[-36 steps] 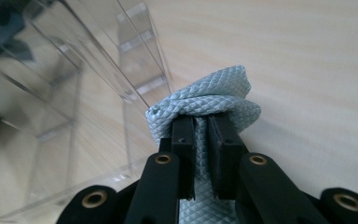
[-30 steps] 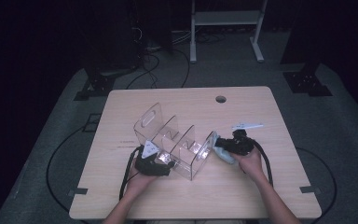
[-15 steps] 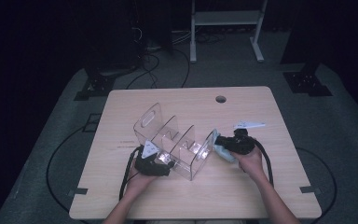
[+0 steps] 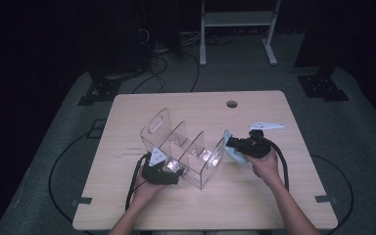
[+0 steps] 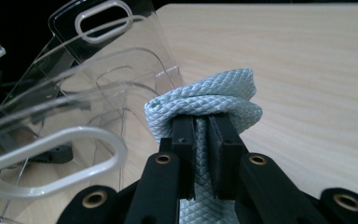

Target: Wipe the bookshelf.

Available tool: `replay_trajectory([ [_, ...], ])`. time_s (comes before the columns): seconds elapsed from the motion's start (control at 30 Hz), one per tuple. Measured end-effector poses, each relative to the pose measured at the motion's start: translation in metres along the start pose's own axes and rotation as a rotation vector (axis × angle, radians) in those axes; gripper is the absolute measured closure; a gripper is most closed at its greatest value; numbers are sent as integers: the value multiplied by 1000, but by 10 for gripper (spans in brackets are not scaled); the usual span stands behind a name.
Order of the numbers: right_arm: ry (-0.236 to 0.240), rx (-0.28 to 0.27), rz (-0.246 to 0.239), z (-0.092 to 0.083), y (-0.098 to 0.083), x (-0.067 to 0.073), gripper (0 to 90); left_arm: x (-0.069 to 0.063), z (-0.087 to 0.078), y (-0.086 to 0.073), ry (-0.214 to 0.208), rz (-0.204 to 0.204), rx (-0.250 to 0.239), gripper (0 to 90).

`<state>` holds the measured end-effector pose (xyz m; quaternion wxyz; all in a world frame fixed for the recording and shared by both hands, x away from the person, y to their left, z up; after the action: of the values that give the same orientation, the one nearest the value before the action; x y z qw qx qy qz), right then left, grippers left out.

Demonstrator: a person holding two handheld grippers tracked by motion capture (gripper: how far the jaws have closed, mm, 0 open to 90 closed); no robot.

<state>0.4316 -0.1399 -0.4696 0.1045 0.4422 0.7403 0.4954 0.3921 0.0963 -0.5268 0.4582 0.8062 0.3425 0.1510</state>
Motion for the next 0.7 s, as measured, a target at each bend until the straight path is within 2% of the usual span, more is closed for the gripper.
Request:
replay_trajectory([
  [0.1,7,18,19,1,-6,-2,819,0,0,0,1,0,0,69],
  [0.17,30,-4,40,-4,0,2,819,0,0,0,1,0,1,69],
  [0.3,50,-44,12,-17,20,14,819,0,0,0,1,-3,-2,69],
  [0.37,60,-51,0,-20,22,18,819,0,0,0,1,-3,-2,69],
  [0.43,92,-56,17,-23,23,23,819,0,0,0,1,-4,-1,69],
  [0.47,96,-59,5,-24,24,27,819,0,0,0,3,-3,2,69],
  [0.57,54,-40,-63,-23,27,32,819,0,0,0,11,1,5,70],
  [0.63,34,-26,-67,-21,31,26,819,0,0,1,12,1,5,69],
  [0.7,22,-9,-47,-19,33,20,819,0,0,1,13,3,3,69],
])
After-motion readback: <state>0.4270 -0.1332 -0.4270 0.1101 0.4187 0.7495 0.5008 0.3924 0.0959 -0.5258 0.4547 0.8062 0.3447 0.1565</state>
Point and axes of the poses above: each handheld gripper's, and its own axes: z roughly forward along the jaws, y roughly out of its top, x roughly to its left, the point moved 9 cm from there along z, roughly forward along the jaws, and after that the axes turned 6 degrees about -y, right-handed, at the moved point
